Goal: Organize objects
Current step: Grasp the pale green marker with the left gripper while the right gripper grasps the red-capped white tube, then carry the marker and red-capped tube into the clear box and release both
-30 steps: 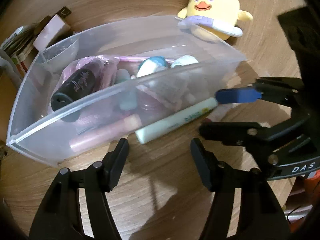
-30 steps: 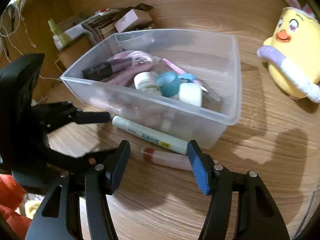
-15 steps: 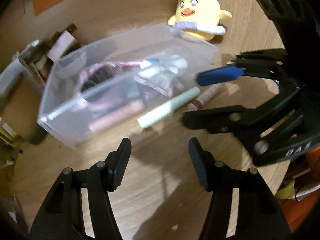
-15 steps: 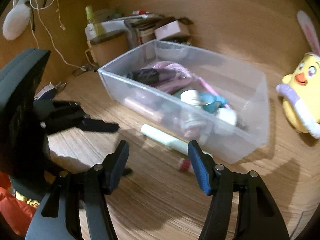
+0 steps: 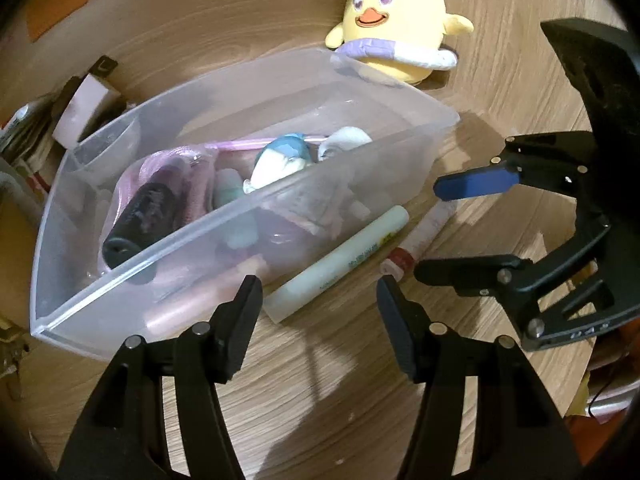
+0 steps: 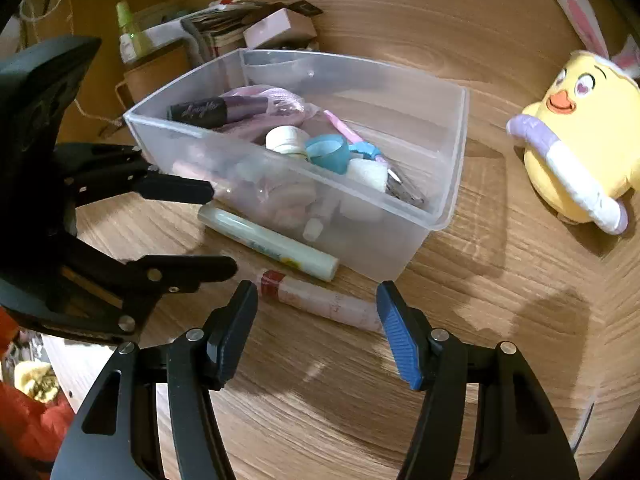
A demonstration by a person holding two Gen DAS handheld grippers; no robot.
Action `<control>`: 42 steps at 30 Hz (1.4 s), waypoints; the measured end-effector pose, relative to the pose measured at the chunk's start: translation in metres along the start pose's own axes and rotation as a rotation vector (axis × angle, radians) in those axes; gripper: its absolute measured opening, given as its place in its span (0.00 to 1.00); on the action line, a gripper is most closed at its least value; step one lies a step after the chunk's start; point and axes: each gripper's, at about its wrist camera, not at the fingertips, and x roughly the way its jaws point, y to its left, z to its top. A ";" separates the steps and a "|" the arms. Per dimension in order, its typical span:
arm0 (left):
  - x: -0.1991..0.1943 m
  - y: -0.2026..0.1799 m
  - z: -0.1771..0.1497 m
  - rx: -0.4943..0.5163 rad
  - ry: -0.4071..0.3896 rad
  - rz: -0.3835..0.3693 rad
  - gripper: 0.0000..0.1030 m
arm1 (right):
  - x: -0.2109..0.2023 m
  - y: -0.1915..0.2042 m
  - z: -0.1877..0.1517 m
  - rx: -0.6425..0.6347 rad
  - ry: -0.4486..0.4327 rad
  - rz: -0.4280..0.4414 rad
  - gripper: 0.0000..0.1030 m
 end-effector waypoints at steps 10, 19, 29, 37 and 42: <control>-0.014 -0.022 -0.009 0.080 0.006 -0.044 0.50 | -0.012 0.004 -0.014 -0.061 0.011 -0.040 0.54; 0.010 -0.015 0.001 0.061 0.058 -0.050 0.36 | 0.001 0.005 -0.009 -0.081 0.032 -0.014 0.54; -0.005 -0.020 -0.021 0.062 0.027 -0.018 0.19 | -0.010 0.012 -0.037 -0.045 0.015 -0.031 0.14; -0.026 -0.009 -0.049 -0.003 0.057 -0.020 0.15 | -0.024 0.010 -0.054 0.086 -0.017 -0.055 0.14; -0.023 -0.010 -0.046 -0.012 0.045 -0.010 0.15 | -0.024 0.014 -0.054 0.135 -0.031 -0.053 0.14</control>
